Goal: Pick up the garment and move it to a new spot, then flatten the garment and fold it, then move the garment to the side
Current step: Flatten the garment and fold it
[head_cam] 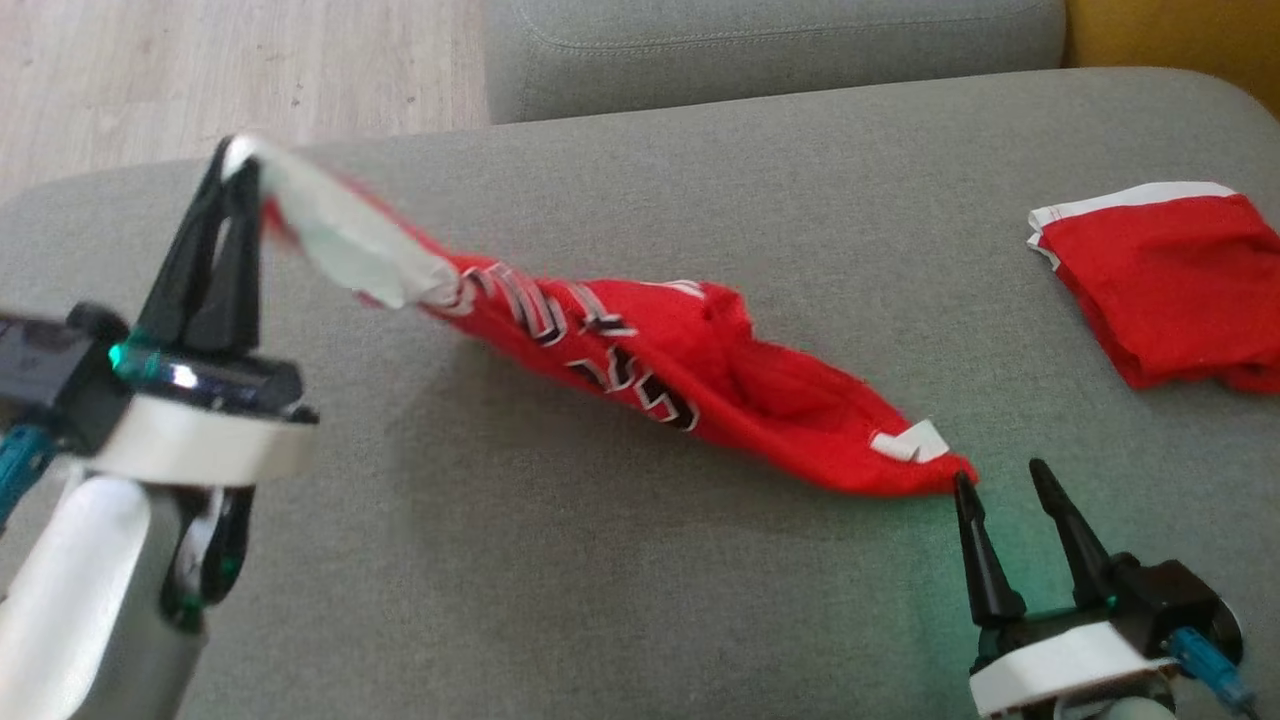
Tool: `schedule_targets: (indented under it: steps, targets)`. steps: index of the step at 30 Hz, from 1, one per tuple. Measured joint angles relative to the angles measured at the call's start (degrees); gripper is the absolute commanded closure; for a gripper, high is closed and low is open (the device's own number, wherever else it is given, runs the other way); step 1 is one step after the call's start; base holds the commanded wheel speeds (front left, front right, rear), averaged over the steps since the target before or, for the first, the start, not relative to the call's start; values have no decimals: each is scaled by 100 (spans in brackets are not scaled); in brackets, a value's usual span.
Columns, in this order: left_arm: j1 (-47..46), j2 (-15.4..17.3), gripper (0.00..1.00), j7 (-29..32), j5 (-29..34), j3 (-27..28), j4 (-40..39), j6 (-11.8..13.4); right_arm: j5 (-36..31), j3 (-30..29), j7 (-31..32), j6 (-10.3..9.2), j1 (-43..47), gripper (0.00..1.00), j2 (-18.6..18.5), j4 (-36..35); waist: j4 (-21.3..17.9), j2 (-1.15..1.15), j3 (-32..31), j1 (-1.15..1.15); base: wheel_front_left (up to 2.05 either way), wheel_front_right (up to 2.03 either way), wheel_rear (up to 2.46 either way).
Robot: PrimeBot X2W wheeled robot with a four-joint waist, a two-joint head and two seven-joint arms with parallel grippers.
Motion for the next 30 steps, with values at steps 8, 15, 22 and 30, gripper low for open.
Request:
schedule_targets:
  steps: [8,15,22,30]
  targets:
    - [714,233,100,11,-7,101,264,159,-60,3,0,0,-77,0,-146,672,78,0,70,0,0,0,0]
    - [851,214,100,-164,-5,35,399,172,-162,-158,27,0,-355,0,-224,1477,329,0,124,0,0,0,0]
    - [848,157,100,-229,18,-114,485,159,-55,24,527,0,-834,0,-310,1908,498,0,149,0,0,0,0]
    - [840,82,100,-236,36,-282,591,75,503,311,868,0,-1021,100,-455,1914,622,0,101,0,0,0,0]
